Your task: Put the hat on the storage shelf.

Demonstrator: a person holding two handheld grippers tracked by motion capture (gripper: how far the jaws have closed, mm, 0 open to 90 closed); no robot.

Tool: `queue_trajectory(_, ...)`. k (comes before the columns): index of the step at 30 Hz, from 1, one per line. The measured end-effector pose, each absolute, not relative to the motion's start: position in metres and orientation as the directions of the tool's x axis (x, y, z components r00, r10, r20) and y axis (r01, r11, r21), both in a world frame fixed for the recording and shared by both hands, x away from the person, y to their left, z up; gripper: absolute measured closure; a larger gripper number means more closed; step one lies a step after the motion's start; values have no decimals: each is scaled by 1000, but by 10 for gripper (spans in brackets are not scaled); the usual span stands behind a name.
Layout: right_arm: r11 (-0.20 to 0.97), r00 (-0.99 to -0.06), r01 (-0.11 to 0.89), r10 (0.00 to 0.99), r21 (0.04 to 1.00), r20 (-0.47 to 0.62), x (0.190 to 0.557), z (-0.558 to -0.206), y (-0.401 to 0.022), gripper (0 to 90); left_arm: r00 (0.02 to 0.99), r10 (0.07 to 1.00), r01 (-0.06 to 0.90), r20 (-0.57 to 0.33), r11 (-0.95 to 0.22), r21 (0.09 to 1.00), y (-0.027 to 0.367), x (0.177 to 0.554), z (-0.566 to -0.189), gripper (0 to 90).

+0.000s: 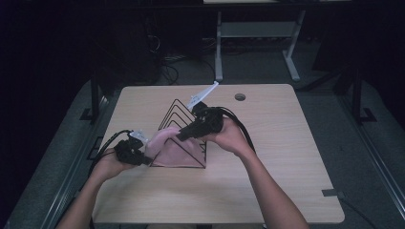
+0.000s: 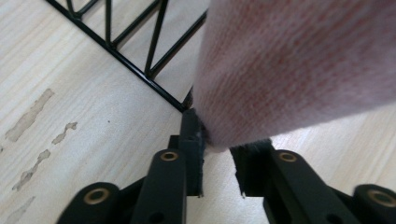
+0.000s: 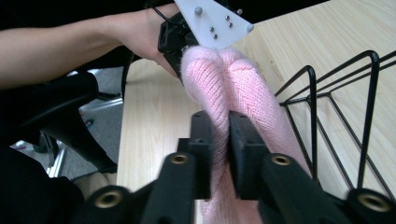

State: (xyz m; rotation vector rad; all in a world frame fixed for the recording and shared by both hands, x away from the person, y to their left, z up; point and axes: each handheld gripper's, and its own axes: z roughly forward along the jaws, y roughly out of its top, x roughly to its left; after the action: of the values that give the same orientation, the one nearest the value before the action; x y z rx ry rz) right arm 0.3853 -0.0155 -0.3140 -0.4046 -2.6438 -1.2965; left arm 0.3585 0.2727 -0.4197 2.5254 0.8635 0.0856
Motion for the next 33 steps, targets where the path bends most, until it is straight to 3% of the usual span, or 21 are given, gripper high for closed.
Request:
queue_trajectory(5, 559, -938, 345, 174, 754, 300, 383, -318, -26, 654, 795, 598, 564, -99, -672, 480, 277, 354, -412, 708)
queue_trajectory(17, 529, -926, 376, 233, 761, 295, 379, -317, -56, 552, 800, 592, 554, -97, -668, 496, 281, 350, -404, 662)
queue_trajectory(22, 512, -908, 415, 289, 753, 304, 379, -317, -71, 473, 792, 601, 567, -109, -655, 500, 280, 349, -401, 635)
queue_trajectory(33, 483, -875, 464, 383, 742, 297, 381, -320, -107, 401, 794, 599, 559, -108, -647, 519, 280, 347, -394, 588)
